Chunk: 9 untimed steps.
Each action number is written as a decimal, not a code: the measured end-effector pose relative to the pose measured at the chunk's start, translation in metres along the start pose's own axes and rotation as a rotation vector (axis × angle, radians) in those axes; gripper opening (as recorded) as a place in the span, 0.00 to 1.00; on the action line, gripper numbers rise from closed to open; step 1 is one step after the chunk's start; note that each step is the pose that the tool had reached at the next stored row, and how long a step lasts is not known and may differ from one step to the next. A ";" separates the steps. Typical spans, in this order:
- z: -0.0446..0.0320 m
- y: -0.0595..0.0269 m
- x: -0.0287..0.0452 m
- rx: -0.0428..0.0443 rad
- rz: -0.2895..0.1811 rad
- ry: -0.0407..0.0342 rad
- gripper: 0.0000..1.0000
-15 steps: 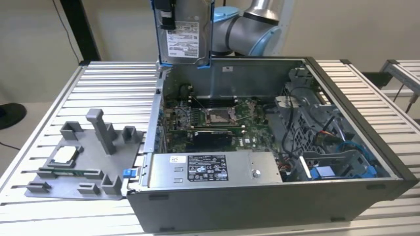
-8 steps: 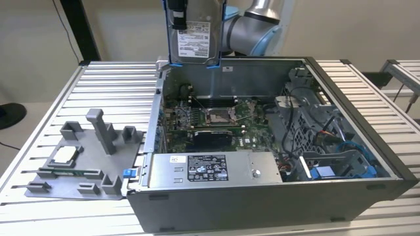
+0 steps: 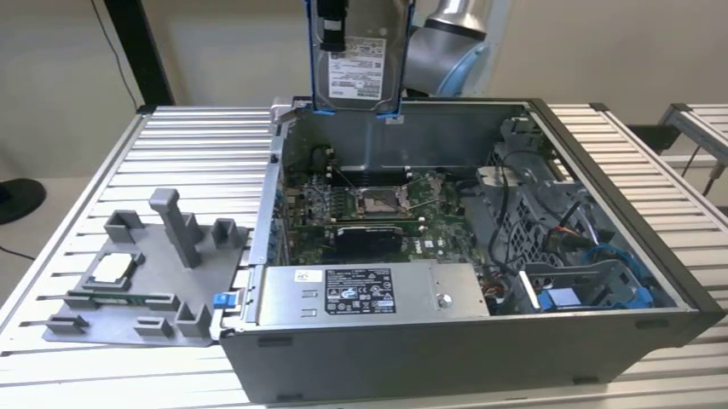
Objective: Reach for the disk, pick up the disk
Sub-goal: 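Pick up the disk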
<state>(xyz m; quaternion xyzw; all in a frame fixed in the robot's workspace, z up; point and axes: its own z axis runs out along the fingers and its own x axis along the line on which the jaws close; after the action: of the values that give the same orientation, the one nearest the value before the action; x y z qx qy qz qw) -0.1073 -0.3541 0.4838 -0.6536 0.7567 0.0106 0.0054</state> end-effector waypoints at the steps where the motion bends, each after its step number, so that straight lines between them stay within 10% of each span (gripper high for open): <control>1: 0.0000 -0.0029 -0.0004 -0.0001 0.000 -0.0001 0.00; 9: -0.0002 -0.0275 -0.0040 -0.0010 0.000 0.0002 0.00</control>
<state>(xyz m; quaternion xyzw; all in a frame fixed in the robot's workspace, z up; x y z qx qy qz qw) -0.0796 -0.3541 0.4838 -0.6536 0.7567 0.0110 0.0050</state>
